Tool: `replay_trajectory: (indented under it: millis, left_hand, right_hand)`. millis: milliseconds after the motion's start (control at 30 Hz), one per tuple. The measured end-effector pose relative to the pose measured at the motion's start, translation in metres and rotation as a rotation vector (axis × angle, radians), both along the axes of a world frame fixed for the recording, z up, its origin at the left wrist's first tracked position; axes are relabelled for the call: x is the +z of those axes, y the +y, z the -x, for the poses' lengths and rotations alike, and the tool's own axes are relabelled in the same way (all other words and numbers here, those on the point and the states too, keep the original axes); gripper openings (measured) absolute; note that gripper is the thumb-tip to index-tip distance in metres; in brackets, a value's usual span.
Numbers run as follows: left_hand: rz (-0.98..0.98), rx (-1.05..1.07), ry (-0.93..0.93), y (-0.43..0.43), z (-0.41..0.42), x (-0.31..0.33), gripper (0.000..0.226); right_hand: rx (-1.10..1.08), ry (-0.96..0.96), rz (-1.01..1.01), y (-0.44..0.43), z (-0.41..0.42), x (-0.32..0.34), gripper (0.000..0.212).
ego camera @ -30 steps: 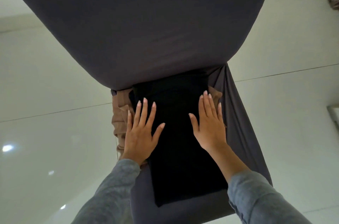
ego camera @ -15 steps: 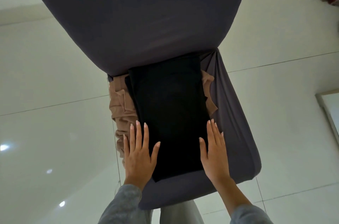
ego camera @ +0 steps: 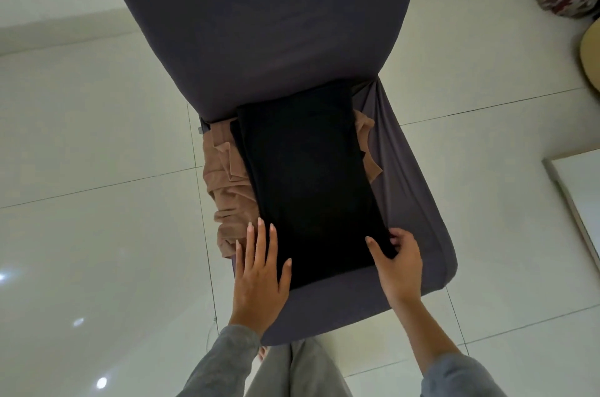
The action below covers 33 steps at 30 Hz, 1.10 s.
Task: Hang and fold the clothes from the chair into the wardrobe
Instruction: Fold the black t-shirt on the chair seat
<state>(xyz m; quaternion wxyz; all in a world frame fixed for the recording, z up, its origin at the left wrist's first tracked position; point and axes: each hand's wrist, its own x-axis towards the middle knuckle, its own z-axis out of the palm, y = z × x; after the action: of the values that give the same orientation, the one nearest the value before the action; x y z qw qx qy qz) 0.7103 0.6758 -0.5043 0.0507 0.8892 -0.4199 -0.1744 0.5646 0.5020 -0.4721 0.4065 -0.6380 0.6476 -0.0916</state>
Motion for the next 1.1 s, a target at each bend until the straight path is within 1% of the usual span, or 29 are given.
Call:
replay_trajectory:
  millis: [33, 67, 133, 167, 233, 300, 333, 367, 400, 433, 500, 533, 633, 767, 867, 967, 1033, 1100]
  left_hand:
    - [-0.012, -0.015, 0.006, 0.002, 0.001, 0.002, 0.059]
    - [-0.025, -0.028, 0.012, 0.003, 0.001, 0.006, 0.059]
    - [-0.047, -0.040, 0.051, 0.003, 0.003, 0.015, 0.061]
    - [-0.050, -0.074, 0.096, 0.001, 0.004, 0.023, 0.065]
    - [-0.027, -0.208, 0.215, -0.007, 0.003, 0.045, 0.076]
    - [0.012, -0.307, 0.297, -0.021, 0.001, 0.072, 0.084]
    - [0.062, -0.305, 0.308, -0.028, 0.000, 0.085, 0.084]
    - [0.139, -0.249, 0.339, -0.037, -0.003, 0.100, 0.081]
    - [0.223, -0.151, 0.415, -0.044, -0.005, 0.114, 0.075]
    - [0.318, -0.056, 0.473, -0.052, -0.012, 0.132, 0.065]
    - [0.451, 0.074, 0.504, -0.066, -0.030, 0.162, 0.045]
    - [0.501, 0.106, 0.498, -0.071, -0.039, 0.180, 0.039]
    - [0.613, 0.099, 0.504, -0.084, -0.063, 0.254, 0.026]
    - [0.610, 0.076, 0.586, -0.106, -0.086, 0.333, 0.008]
    - [0.593, 0.070, 0.623, -0.114, -0.079, 0.377, 0.019]
    - [0.618, 0.114, 0.706, -0.121, -0.063, 0.395, 0.020]
    - [0.640, 0.173, 0.773, -0.124, -0.047, 0.398, 0.024]
    - [0.677, 0.250, 0.877, -0.126, -0.030, 0.403, 0.026]
  right_hand:
    - [0.015, 0.004, -0.068, -0.004, -0.001, 0.005, 0.025]
    - [0.040, 0.014, -0.138, -0.008, -0.002, 0.012, 0.022]
    - [0.054, -0.007, -0.302, -0.016, -0.005, 0.026, 0.028]
    - [0.025, -0.066, -0.385, -0.018, -0.009, 0.034, 0.028]
    - [-0.013, -0.209, -0.498, -0.020, -0.020, 0.061, 0.022]
    - [0.012, -0.311, -0.552, -0.020, -0.036, 0.090, 0.017]
    - [0.027, -0.355, -0.573, -0.018, -0.045, 0.104, 0.016]
    - [0.047, -0.397, -0.582, -0.018, -0.054, 0.123, 0.017]
    - [0.060, -0.441, -0.591, -0.017, -0.062, 0.139, 0.019]
    - [0.066, -0.491, -0.591, -0.018, -0.070, 0.159, 0.020]
    - [0.052, -0.578, -0.594, -0.024, -0.084, 0.192, 0.019]
    - [0.045, -0.619, -0.587, -0.029, -0.088, 0.210, 0.018]
    - [0.065, -0.717, -0.541, -0.038, -0.089, 0.270, 0.024]
    - [0.129, -0.785, -0.481, -0.040, -0.072, 0.314, 0.022]
    - [0.064, -0.754, -0.526, -0.019, -0.051, 0.318, 0.028]
    - [-0.065, -0.648, -0.650, 0.017, -0.036, 0.301, 0.038]
    - [-0.165, -0.620, -0.777, 0.043, -0.023, 0.293, 0.056]
    - [-0.196, -0.673, -0.916, 0.064, -0.008, 0.291, 0.079]
